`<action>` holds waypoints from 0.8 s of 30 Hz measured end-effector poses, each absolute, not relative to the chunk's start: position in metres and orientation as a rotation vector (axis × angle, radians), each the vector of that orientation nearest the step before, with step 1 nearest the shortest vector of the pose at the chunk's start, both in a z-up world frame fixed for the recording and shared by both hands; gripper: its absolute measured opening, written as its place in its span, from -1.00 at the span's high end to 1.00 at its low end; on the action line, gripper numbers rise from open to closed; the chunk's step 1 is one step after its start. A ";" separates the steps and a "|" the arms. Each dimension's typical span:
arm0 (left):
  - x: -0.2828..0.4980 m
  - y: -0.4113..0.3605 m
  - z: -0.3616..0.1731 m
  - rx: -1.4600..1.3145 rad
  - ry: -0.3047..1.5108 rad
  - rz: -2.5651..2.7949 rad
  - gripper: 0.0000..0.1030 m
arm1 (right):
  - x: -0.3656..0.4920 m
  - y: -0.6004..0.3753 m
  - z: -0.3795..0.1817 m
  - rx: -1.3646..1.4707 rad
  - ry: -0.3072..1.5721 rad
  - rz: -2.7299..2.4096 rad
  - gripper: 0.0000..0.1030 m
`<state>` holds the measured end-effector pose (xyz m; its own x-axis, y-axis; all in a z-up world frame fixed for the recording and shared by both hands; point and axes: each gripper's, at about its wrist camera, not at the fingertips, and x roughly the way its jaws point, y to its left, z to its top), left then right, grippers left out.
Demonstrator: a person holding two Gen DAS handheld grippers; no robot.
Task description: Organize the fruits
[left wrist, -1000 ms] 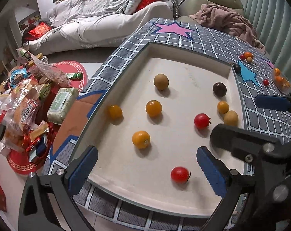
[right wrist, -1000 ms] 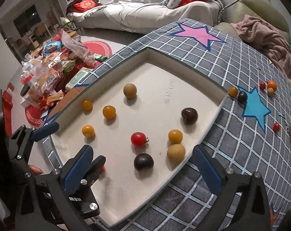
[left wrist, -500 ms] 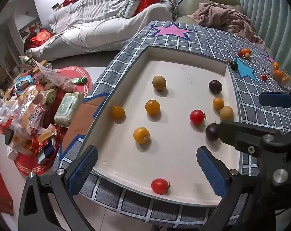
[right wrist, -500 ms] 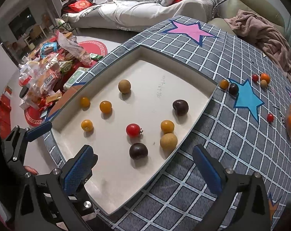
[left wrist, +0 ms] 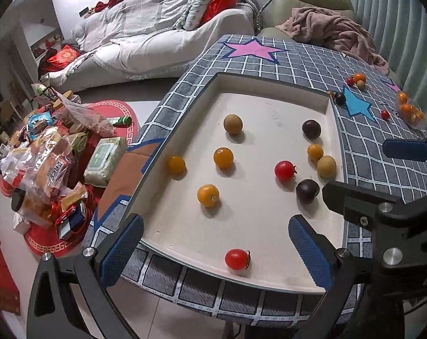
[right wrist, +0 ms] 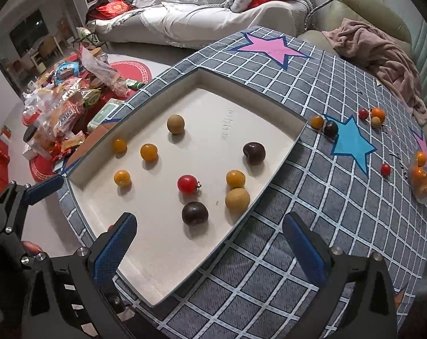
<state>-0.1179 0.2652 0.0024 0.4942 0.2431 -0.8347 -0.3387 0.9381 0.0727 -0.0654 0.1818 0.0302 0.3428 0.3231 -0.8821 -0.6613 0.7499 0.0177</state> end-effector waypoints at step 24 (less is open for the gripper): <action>-0.127 0.250 0.010 -0.075 0.997 0.371 -1.00 | -0.081 0.169 0.041 -0.359 1.007 0.683 -0.99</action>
